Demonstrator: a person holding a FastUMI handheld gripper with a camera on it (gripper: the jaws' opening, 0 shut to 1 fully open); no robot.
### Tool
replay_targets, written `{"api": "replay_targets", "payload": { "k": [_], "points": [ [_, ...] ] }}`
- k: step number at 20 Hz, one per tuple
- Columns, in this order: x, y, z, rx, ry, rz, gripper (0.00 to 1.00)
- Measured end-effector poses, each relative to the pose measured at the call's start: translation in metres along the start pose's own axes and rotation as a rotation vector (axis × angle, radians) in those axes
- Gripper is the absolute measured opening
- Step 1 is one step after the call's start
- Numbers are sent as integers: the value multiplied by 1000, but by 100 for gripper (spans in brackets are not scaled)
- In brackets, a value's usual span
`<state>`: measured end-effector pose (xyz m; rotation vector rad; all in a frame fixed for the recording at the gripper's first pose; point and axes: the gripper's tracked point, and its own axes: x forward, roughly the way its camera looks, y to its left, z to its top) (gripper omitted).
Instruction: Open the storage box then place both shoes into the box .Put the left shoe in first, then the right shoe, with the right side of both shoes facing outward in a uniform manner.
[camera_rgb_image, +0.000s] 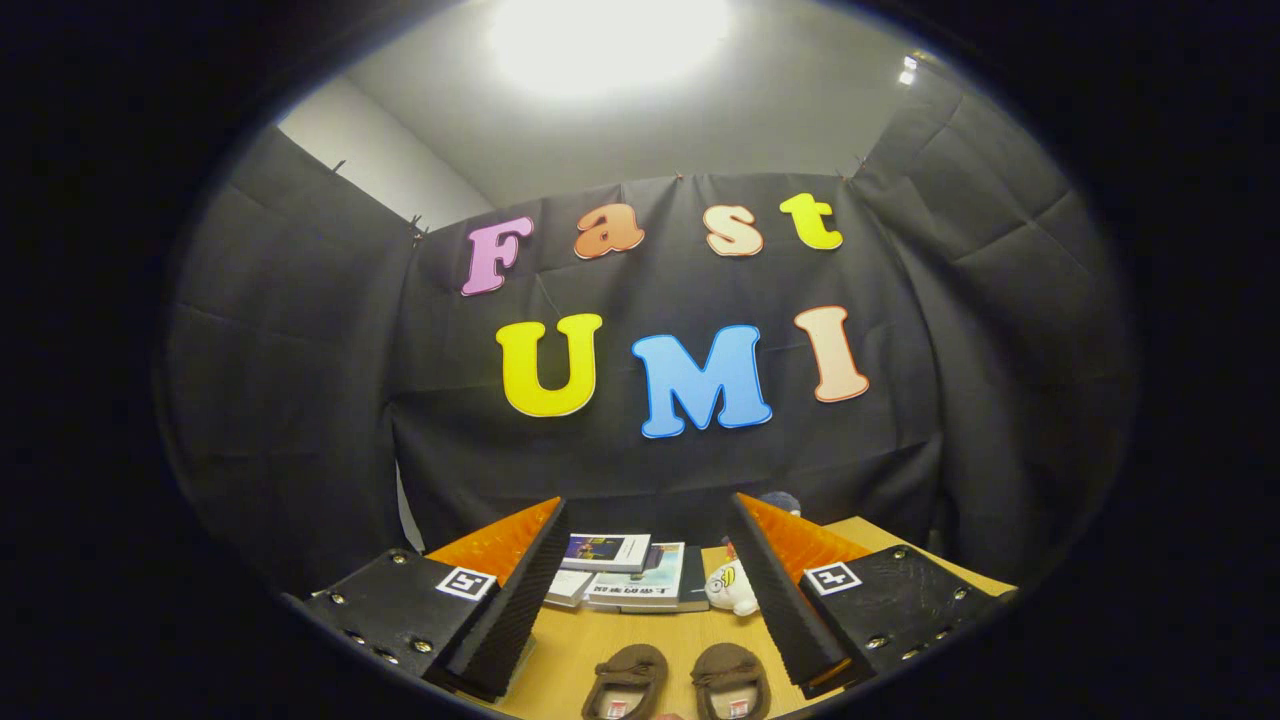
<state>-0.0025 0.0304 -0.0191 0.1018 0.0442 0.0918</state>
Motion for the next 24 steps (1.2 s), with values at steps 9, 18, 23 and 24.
{"api": "replay_targets", "payload": {
  "k": [9,18,23,24],
  "points": [
    [8,38,-55,195,143,97,96],
    [13,75,-120,471,351,187,97],
    [12,89,-150,640,457,203,97],
    [12,93,-158,667,479,211,97]
  ]
}}
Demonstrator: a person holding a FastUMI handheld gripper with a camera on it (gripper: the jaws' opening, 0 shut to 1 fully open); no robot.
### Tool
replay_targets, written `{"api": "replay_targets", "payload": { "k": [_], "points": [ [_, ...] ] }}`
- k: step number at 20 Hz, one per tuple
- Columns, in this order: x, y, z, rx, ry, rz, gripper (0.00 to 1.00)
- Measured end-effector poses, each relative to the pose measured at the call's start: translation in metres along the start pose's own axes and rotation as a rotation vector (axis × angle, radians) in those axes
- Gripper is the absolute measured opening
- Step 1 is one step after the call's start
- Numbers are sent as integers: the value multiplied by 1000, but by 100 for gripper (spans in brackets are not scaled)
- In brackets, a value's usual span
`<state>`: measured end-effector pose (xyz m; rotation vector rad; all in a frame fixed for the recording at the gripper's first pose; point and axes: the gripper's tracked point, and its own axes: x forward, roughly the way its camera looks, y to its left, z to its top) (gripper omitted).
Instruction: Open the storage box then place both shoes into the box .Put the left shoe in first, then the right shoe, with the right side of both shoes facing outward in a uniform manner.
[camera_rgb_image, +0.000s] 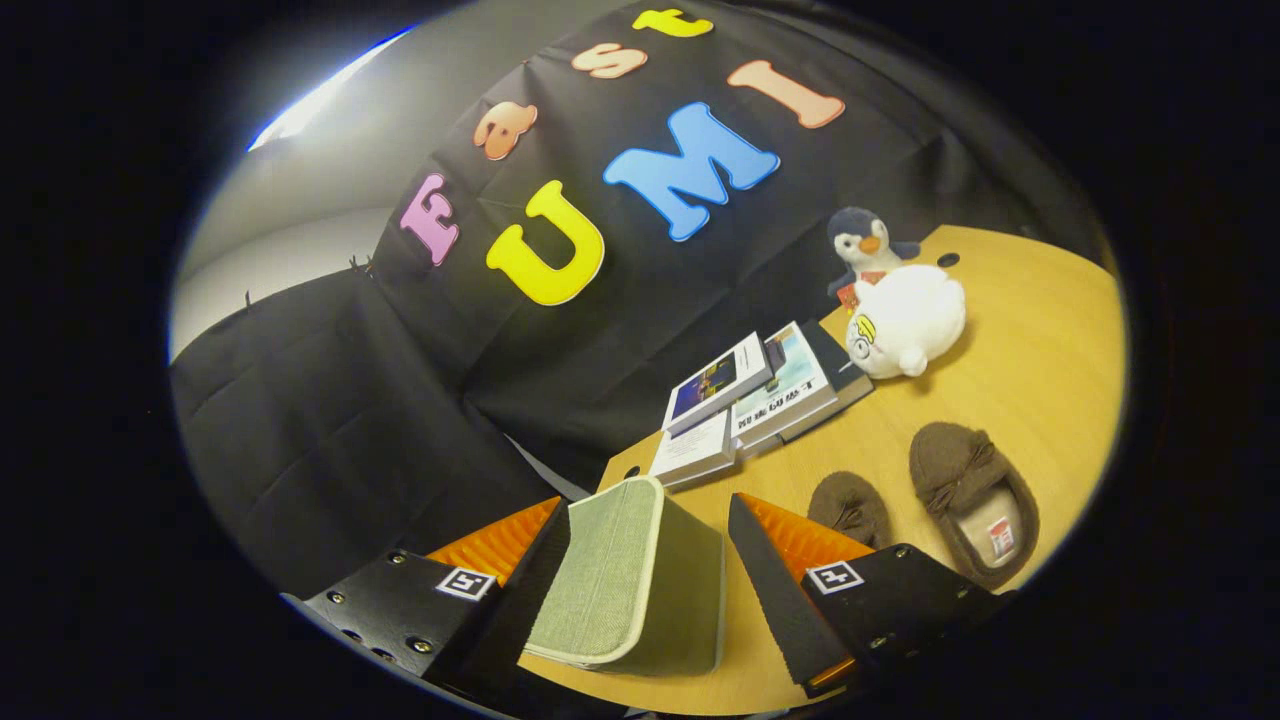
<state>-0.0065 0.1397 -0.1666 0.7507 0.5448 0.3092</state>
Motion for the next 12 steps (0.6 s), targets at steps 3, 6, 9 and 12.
{"api": "replay_targets", "payload": {
  "k": [3,6,9,12],
  "points": [
    [10,0,-24,71,77,23,97],
    [17,0,-47,136,141,49,97],
    [28,4,-68,197,202,76,97],
    [36,2,-84,272,246,95,97]
  ]
}}
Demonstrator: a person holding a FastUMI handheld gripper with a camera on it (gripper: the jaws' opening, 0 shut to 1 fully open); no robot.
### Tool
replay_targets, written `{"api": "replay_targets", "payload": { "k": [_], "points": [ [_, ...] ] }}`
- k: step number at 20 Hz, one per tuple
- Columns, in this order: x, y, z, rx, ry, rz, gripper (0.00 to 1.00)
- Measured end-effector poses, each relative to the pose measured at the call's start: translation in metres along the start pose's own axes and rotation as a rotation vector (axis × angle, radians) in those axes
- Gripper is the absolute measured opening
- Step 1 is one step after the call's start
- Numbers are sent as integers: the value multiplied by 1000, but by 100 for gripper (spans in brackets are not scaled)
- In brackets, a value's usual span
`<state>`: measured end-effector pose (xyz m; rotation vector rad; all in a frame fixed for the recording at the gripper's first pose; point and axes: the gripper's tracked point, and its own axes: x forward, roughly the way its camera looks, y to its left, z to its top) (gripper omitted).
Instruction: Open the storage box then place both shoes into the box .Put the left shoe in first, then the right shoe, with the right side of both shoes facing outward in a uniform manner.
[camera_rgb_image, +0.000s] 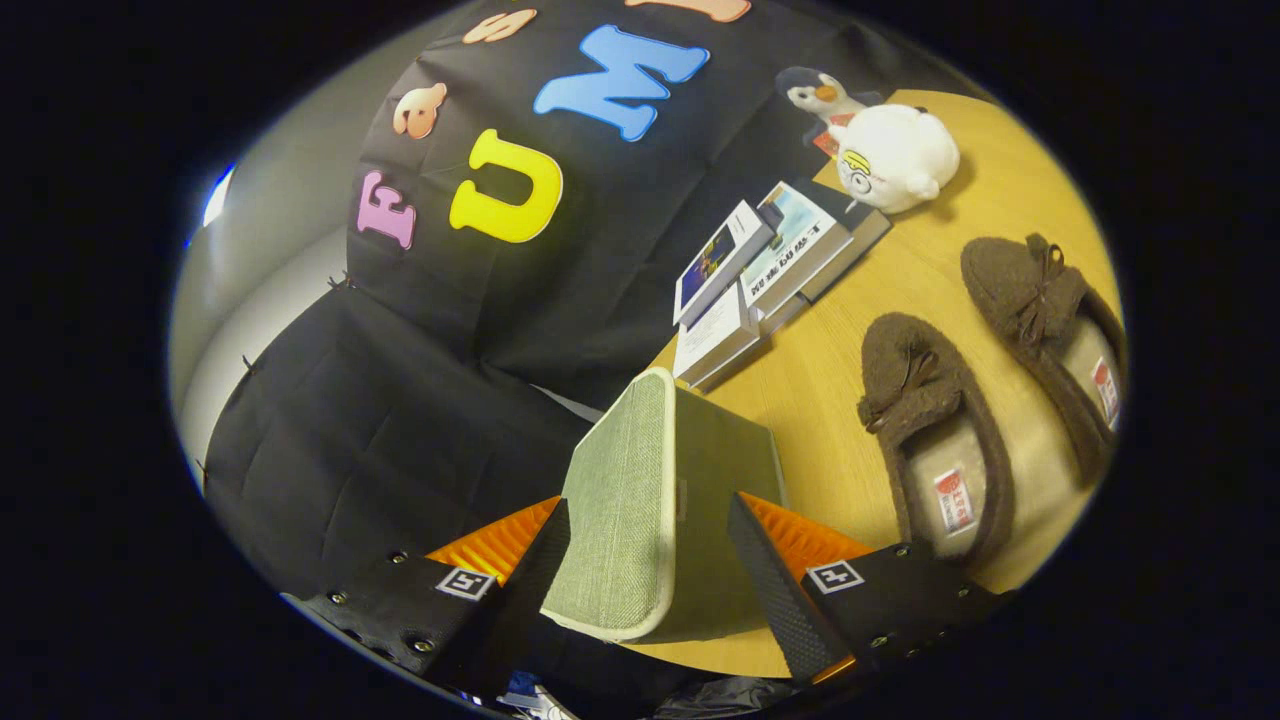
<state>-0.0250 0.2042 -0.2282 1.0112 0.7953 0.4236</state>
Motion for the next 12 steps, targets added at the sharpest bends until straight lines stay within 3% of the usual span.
{"api": "replay_targets", "payload": {
  "k": [10,11,12],
  "points": [
    [18,1,-45,187,138,72,95],
    [22,-2,-45,196,137,65,90],
    [23,-2,-47,211,146,68,68]
  ]
}}
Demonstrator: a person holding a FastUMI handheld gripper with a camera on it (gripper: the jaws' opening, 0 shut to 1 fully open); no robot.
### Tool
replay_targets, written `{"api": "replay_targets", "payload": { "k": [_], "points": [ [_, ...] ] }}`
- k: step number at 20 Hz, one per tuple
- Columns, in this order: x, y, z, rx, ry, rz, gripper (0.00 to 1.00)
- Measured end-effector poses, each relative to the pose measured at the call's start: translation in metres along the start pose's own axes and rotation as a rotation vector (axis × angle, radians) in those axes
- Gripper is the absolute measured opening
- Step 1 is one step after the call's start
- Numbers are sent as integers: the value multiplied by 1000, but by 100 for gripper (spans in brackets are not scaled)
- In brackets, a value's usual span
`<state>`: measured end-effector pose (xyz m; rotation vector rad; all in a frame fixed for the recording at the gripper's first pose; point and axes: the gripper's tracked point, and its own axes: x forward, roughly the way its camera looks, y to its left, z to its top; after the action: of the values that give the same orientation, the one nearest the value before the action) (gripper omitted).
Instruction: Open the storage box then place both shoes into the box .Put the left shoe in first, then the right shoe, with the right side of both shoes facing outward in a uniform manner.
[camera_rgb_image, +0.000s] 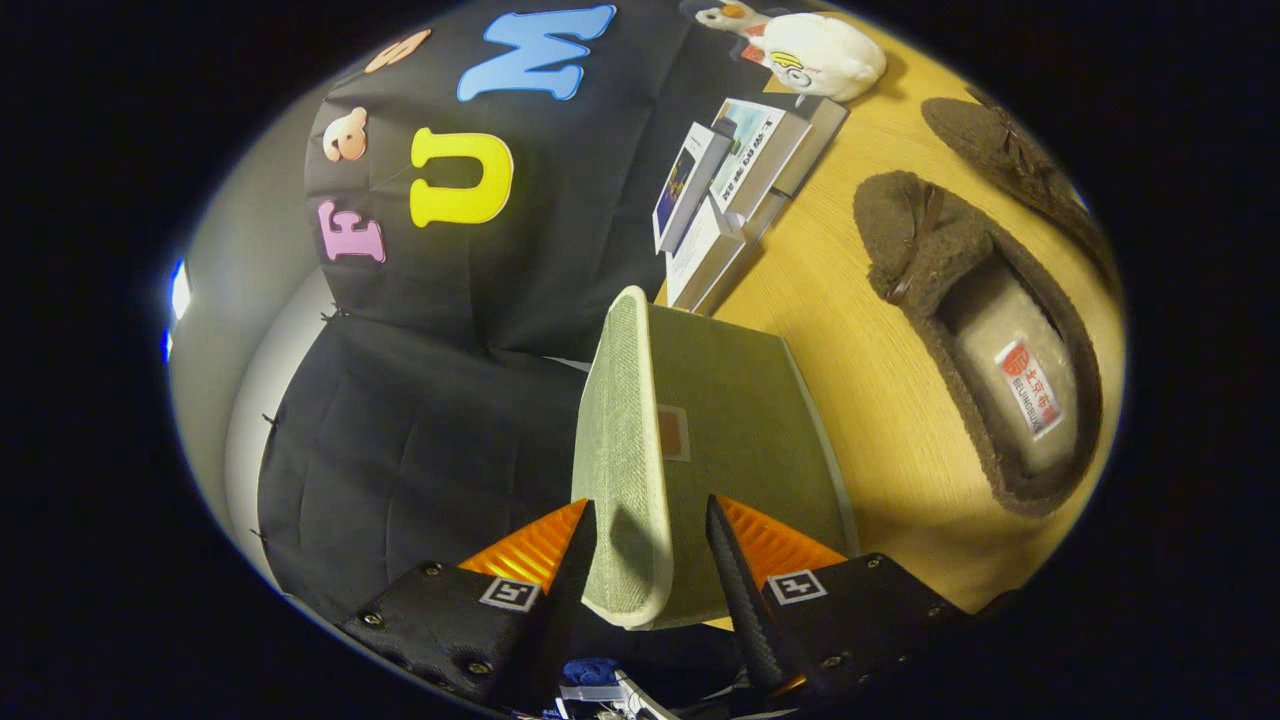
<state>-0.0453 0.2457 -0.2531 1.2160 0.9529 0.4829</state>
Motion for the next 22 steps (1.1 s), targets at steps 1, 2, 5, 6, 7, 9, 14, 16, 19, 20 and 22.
{"api": "replay_targets", "payload": {
  "k": [1,2,5,6,7,9,14,16,19,20,22],
  "points": [
    [2,0,-1,18,12,7,68],
    [2,0,-4,29,23,14,68],
    [2,-1,-5,50,33,22,68],
    [4,-1,-2,60,39,30,40],
    [3,-2,-2,55,46,29,40],
    [4,3,5,43,49,52,40],
    [1,10,4,-19,50,10,8],
    [-3,19,6,-40,57,18,8],
    [-7,39,11,-49,53,44,1],
    [-7,43,13,-60,53,43,1],
    [-8,53,15,-76,54,48,1]
  ]
}}
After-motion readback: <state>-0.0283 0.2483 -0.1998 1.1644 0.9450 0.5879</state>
